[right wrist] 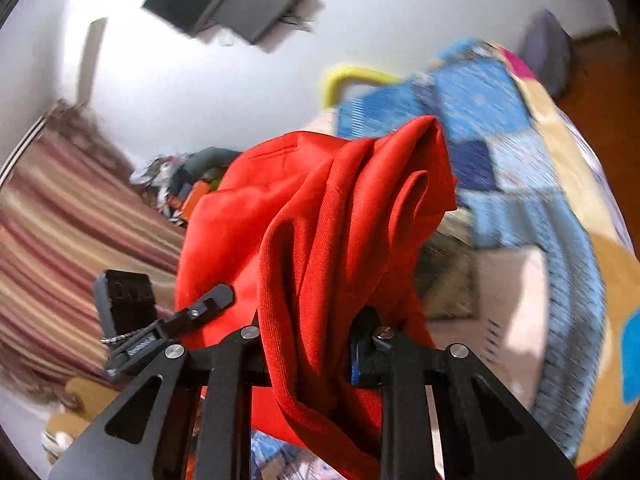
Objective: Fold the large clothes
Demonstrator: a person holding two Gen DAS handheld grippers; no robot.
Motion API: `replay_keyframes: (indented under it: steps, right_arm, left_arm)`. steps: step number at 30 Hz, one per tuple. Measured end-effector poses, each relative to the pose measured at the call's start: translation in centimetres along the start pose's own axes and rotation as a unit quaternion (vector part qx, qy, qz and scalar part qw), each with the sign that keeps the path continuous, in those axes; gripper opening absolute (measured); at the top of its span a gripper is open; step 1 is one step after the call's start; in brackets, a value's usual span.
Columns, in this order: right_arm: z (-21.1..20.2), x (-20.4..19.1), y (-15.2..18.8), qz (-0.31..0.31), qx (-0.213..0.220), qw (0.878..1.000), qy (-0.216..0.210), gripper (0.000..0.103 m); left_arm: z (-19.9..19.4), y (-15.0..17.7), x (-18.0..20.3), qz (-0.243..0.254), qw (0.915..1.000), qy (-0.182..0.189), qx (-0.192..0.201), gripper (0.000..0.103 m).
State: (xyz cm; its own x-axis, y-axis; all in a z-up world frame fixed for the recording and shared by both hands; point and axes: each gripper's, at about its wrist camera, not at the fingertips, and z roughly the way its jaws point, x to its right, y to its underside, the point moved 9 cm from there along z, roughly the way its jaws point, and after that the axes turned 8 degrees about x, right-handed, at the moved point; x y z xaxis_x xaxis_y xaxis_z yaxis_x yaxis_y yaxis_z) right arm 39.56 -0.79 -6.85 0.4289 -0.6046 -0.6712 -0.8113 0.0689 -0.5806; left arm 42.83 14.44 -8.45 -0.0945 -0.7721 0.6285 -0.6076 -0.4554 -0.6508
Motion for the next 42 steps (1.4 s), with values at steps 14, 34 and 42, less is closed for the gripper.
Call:
replay_keyframes:
  steps: [14,34,42]
  right_arm:
    - [19.8,-9.8,3.2,-0.088,-0.062,0.992,-0.06,0.019]
    - [20.6,-7.5,7.4,-0.249,-0.057,0.961,0.11,0.045]
    - [11.0,-12.2,5.9,-0.25,0.026,0.965,0.078,0.045]
  left_arm:
    - [-10.0,-7.1,-18.9,-0.043,0.9922,-0.104,0.054,0.031]
    - [-13.4,-2.9,-24.2,0.006,0.9693,-0.239,0.059,0.06]
    - [-20.6,-1.1,-15.2,0.082,0.959,-0.25,0.106,0.06]
